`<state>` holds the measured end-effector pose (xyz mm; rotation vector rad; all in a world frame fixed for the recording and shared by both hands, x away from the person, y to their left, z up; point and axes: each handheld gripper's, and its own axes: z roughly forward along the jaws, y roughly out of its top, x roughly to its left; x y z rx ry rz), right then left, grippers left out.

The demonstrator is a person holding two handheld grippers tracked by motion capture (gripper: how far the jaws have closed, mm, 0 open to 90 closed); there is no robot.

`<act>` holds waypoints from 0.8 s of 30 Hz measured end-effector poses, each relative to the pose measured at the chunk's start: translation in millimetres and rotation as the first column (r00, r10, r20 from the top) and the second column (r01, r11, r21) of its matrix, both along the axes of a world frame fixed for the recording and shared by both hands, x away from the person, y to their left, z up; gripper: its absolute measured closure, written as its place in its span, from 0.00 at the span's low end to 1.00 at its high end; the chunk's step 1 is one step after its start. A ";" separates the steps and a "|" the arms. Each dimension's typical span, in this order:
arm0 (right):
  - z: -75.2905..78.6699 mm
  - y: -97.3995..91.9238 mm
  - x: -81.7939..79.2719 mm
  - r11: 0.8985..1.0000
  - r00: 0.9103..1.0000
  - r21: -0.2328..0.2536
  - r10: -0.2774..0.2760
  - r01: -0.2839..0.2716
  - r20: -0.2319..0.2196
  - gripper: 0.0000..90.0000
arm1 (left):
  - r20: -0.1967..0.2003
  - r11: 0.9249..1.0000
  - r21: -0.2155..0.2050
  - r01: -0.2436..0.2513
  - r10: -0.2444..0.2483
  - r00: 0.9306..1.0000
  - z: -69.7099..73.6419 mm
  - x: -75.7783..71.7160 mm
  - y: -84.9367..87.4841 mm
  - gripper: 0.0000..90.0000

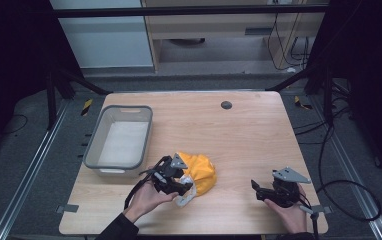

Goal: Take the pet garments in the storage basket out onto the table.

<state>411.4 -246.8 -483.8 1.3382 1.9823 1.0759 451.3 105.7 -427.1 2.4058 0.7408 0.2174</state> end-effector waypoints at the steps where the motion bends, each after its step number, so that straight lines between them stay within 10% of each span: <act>1: 0.0 0.0 -0.1 1.000 1.000 -0.001 0.000 0.000 0.000 0.15 | 0.005 1.000 0.002 -0.003 0.003 1.000 0.9 -0.9 0.8 0.50; 15: -0.4 -0.3 -0.4 1.000 1.000 -0.003 -0.003 0.003 -0.002 0.14 | 0.079 0.995 -0.091 -0.037 0.044 0.996 16.3 -13.8 22.6 0.32; 24: -0.7 -0.4 -0.6 1.000 1.000 -0.005 -0.005 0.005 -0.002 0.14 | 0.140 0.979 -0.177 -0.098 0.124 0.982 25.8 -21.7 46.5 0.30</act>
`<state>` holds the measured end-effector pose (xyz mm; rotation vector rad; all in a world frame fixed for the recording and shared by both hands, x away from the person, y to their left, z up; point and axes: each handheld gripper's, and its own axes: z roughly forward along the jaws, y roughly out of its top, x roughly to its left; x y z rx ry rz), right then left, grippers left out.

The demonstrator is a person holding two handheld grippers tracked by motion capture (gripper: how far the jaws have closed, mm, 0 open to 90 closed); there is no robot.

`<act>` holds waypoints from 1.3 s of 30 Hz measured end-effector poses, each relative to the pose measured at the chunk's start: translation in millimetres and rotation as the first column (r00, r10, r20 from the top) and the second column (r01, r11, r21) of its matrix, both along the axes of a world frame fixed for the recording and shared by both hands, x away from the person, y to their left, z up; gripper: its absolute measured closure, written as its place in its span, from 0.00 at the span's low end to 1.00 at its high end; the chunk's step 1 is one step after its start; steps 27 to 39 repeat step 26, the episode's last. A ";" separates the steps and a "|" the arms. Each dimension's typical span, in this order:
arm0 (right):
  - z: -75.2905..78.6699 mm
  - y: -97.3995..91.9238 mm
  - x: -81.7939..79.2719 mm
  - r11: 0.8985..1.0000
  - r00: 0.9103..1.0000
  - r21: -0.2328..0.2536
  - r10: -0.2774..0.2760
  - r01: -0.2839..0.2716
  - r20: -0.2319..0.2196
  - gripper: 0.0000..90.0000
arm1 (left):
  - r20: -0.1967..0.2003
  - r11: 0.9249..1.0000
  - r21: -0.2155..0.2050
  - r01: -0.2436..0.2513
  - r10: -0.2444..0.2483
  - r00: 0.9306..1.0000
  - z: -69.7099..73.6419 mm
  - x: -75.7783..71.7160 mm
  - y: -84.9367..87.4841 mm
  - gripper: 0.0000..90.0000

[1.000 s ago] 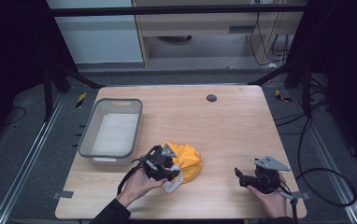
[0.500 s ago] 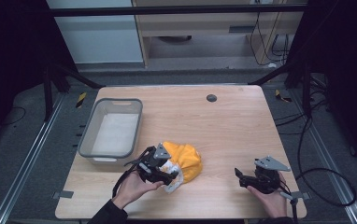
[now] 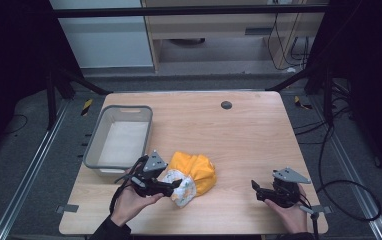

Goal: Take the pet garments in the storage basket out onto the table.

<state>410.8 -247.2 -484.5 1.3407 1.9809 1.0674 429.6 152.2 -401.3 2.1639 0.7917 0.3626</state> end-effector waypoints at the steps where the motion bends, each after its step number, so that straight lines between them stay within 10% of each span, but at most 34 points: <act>1: 0.0 0.0 0.0 1.000 1.000 0.000 0.000 0.000 0.000 0.14 | 0.010 1.000 -0.009 -0.008 0.008 1.000 1.1 -1.1 3.4 0.30; 13: -0.8 -0.5 -0.1 1.000 1.000 -0.004 -0.002 0.002 -0.002 0.13 | 0.048 0.992 -0.072 -0.103 0.107 0.993 -5.7 -12.0 40.8 0.30; 26: -1.6 -0.7 0.1 1.000 1.000 -0.010 -0.006 0.006 -0.003 0.13 | 0.058 0.967 -0.112 -0.227 0.235 0.970 -28.3 -26.9 87.7 0.30; 39: -1.6 -0.7 0.1 1.000 1.000 -0.010 -0.006 0.006 -0.003 0.13 | 0.058 0.967 -0.112 -0.227 0.235 0.970 -28.3 -26.9 87.7 0.30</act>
